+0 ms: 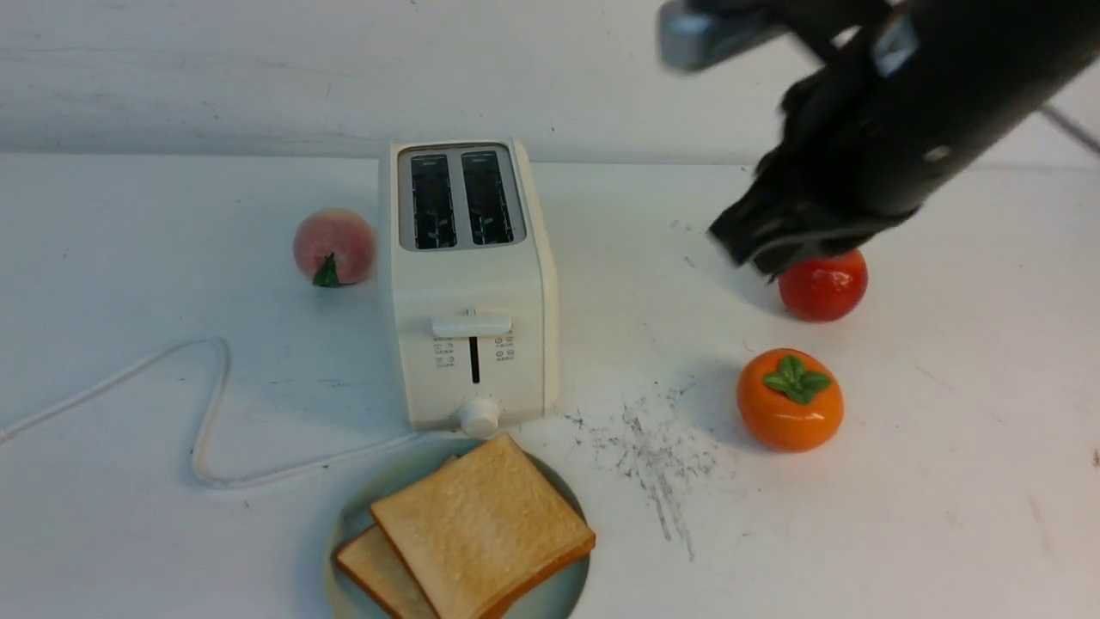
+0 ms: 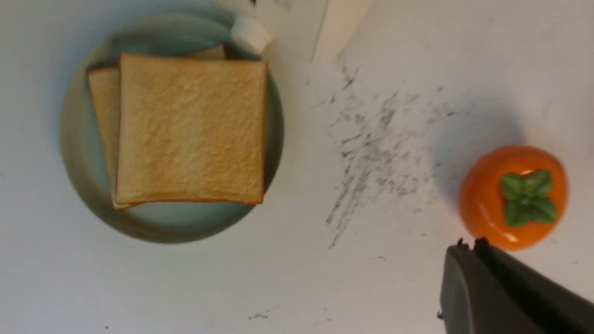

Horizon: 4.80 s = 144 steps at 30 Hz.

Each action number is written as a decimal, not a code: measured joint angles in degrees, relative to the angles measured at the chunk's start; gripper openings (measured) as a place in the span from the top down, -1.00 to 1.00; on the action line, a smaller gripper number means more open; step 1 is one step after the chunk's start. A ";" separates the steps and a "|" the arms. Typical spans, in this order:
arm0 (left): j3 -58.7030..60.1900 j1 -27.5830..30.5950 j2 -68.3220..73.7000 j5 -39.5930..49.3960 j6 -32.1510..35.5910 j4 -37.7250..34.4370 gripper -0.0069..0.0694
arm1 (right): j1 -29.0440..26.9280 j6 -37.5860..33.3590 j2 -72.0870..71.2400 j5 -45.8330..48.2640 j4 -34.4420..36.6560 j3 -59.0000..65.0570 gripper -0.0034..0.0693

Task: Take toasted bread from bread machine on white table place on plate.

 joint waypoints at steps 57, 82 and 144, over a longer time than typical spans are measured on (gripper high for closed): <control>25.04 0.00 0.59 -20.33 1.29 -11.28 0.85 | 0.00 59.06 -83.13 -49.26 -55.04 72.30 0.85; 46.52 15.05 -17.98 -33.41 1.31 -4.07 0.82 | 0.00 59.06 -83.13 -49.67 -55.14 72.30 0.77; 46.62 10.78 -17.98 -32.55 1.36 -2.81 0.70 | -0.05 13.32 -83.41 -72.65 -6.06 83.44 0.54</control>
